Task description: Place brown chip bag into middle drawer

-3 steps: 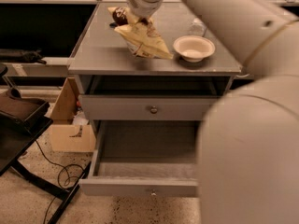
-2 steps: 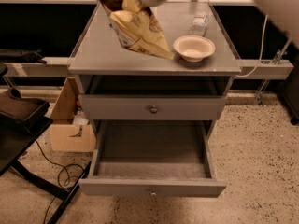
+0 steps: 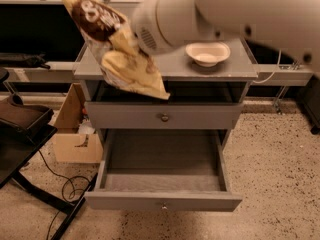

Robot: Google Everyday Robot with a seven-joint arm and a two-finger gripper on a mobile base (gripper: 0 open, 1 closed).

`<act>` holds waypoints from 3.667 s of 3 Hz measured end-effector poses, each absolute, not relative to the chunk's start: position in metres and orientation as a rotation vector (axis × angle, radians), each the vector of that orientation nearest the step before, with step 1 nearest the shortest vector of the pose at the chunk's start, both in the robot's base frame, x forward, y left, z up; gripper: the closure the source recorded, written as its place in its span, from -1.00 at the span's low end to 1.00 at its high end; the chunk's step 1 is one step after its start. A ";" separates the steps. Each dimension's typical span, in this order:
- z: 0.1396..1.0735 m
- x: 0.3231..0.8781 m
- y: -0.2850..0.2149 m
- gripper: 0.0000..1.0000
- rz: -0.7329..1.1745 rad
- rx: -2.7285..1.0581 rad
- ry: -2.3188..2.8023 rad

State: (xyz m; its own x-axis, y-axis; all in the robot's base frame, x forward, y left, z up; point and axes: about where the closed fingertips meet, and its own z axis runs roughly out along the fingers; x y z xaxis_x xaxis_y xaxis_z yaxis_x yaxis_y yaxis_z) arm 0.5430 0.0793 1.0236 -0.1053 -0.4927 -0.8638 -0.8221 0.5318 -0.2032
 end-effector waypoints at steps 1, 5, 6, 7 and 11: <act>0.878 0.563 0.043 1.00 0.531 -1.043 1.922; 0.706 0.585 0.023 1.00 0.661 -1.120 2.052; 0.650 0.557 0.015 1.00 0.691 -1.317 2.022; 0.594 0.542 0.002 1.00 0.689 -1.523 1.975; 0.488 0.608 -0.024 0.57 0.504 -1.545 2.080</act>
Offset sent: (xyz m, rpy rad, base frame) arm 0.0846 -0.0863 -0.4270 0.0054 0.4621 0.0094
